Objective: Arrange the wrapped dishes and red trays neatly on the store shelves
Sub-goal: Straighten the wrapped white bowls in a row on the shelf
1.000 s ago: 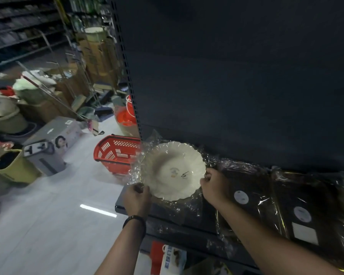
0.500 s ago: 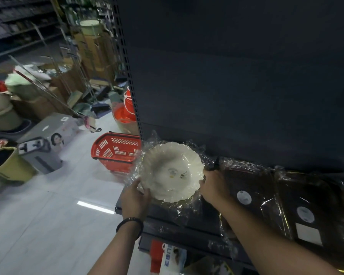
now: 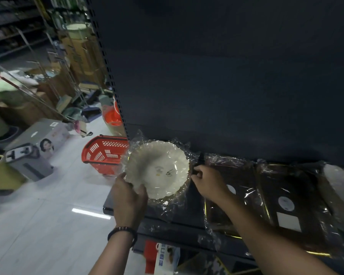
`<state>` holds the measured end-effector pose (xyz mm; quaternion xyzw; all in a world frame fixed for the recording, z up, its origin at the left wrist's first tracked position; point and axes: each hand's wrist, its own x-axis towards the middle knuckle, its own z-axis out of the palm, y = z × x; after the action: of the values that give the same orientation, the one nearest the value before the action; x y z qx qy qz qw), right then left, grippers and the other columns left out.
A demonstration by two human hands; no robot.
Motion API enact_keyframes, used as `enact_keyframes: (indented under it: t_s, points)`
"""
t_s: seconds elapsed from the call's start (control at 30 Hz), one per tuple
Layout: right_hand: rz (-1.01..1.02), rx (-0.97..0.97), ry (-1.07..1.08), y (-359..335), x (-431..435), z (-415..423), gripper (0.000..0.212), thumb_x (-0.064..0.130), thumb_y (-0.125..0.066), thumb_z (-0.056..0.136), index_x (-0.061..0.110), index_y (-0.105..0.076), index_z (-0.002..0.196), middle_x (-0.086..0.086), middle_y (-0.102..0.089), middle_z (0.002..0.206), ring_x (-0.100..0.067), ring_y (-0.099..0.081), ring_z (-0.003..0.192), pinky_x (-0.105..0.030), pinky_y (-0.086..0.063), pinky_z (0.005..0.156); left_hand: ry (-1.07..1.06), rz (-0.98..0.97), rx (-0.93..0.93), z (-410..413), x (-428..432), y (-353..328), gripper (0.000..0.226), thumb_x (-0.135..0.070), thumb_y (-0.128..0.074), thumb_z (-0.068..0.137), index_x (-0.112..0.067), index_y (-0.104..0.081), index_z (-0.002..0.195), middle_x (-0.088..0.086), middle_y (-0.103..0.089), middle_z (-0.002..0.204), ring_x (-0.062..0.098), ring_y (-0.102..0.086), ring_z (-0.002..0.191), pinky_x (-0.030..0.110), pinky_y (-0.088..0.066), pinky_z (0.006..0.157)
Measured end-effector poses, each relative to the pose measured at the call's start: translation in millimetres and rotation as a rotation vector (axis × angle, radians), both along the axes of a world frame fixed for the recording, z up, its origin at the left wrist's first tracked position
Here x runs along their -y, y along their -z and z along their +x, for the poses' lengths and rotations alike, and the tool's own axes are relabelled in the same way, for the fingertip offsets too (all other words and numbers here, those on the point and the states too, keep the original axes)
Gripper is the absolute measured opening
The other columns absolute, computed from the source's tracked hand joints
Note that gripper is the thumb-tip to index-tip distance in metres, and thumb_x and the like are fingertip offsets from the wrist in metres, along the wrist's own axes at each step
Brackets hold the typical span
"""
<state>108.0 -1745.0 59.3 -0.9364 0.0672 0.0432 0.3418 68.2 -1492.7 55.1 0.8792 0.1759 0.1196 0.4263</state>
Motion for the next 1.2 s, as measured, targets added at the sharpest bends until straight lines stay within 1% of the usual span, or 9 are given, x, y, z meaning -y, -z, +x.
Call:
enact_keyframes:
  t_s: [0.17,0.3,0.5,0.63,0.77,0.87,0.97,1.1,1.2]
  points:
    - [0.135,0.168,0.115,-15,49,-59,0.015,0.029,-0.063,0.101,0.031,-0.074,0.112,0.014,-0.074,0.106,0.003,-0.066,0.089,-0.015,-0.054,0.076,0.406,-0.004,0.066,-25,76,-14,0.016,-0.022,-0.075,0.096,-0.028,-0.071,0.111,-0.009,-0.073,0.098,0.004,-0.071,0.066,0.02,-0.053,0.062]
    - [0.227,0.255,0.213,-39,103,-100,0.013,0.022,-0.067,0.1,0.031,-0.075,0.106,0.02,-0.074,0.095,0.008,-0.067,0.086,-0.003,-0.045,0.069,0.54,-0.019,0.085,-28,153,-28,0.014,-0.018,-0.077,0.09,-0.03,-0.074,0.097,-0.018,-0.074,0.089,-0.001,-0.069,0.08,0.027,-0.054,0.072]
    - [0.264,0.418,0.414,-65,209,-163,0.017,0.015,-0.066,0.099,0.029,-0.075,0.098,0.019,-0.074,0.083,0.005,-0.068,0.081,-0.007,-0.046,0.07,0.755,-0.078,0.007,-42,275,-43,0.014,-0.02,-0.075,0.095,-0.034,-0.073,0.092,-0.022,-0.074,0.087,-0.002,-0.069,0.08,0.01,-0.049,0.069]
    - [0.276,0.483,0.613,-63,286,-201,0.016,0.016,-0.067,0.098,0.03,-0.073,0.096,0.016,-0.074,0.085,0.003,-0.068,0.081,-0.011,-0.049,0.071,0.822,-0.135,-0.106,-51,350,-44,0.007,-0.025,-0.073,0.097,-0.031,-0.074,0.098,-0.015,-0.075,0.089,-0.002,-0.069,0.079,0.021,-0.054,0.076]
    - [0.259,0.417,0.836,-47,359,-238,0.009,0.02,-0.069,0.098,0.028,-0.073,0.099,0.015,-0.074,0.088,0.001,-0.068,0.084,-0.022,-0.047,0.073,0.816,-0.252,-0.276,-56,417,-39,0.018,-0.04,-0.074,0.096,-0.033,-0.07,0.112,-0.012,-0.074,0.1,0.009,-0.073,0.093,0.042,-0.063,0.089]
    - [0.334,0.263,0.955,-24,407,-257,0.003,0.024,-0.068,0.099,0.024,-0.069,0.101,0.003,-0.072,0.093,-0.019,-0.066,0.088,-0.034,-0.045,0.078,0.787,-0.255,-0.316,-60,461,-32,0.039,-0.045,-0.078,0.092,-0.029,-0.061,0.123,-0.006,-0.072,0.108,0.012,-0.071,0.099,0.036,-0.059,0.092]
    - [0.483,0.166,1.004,3,437,-269,0.02,0.033,-0.066,0.093,0.015,-0.065,0.082,0.0,-0.064,0.071,-0.024,-0.06,0.068,-0.045,-0.051,0.07,0.722,-0.283,-0.321,-61,494,-27,0.054,-0.049,-0.08,0.089,-0.023,-0.055,0.129,-0.005,-0.067,0.11,0.013,-0.066,0.102,0.035,-0.056,0.093]
    - [0.752,0.081,1.066,22,458,-267,0.02,0.025,-0.07,0.091,0.006,-0.073,0.089,-0.004,-0.055,0.062,-0.023,-0.053,0.062,-0.04,-0.041,0.063,0.67,-0.261,-0.384,-57,526,-19,0.05,-0.058,-0.072,0.092,-0.016,-0.063,0.117,0.003,-0.076,0.103,0.021,-0.073,0.094,0.044,-0.06,0.093]
    - [0.849,0.063,1.086,35,469,-261,0.031,0.029,-0.075,0.086,0.0,-0.071,0.093,-0.006,-0.062,0.068,-0.026,-0.062,0.067,-0.038,-0.047,0.062,0.692,-0.16,-0.379,-58,540,-16,0.045,-0.053,-0.067,0.098,-0.016,-0.063,0.124,0.0,-0.072,0.105,0.014,-0.068,0.089,0.035,-0.056,0.082]
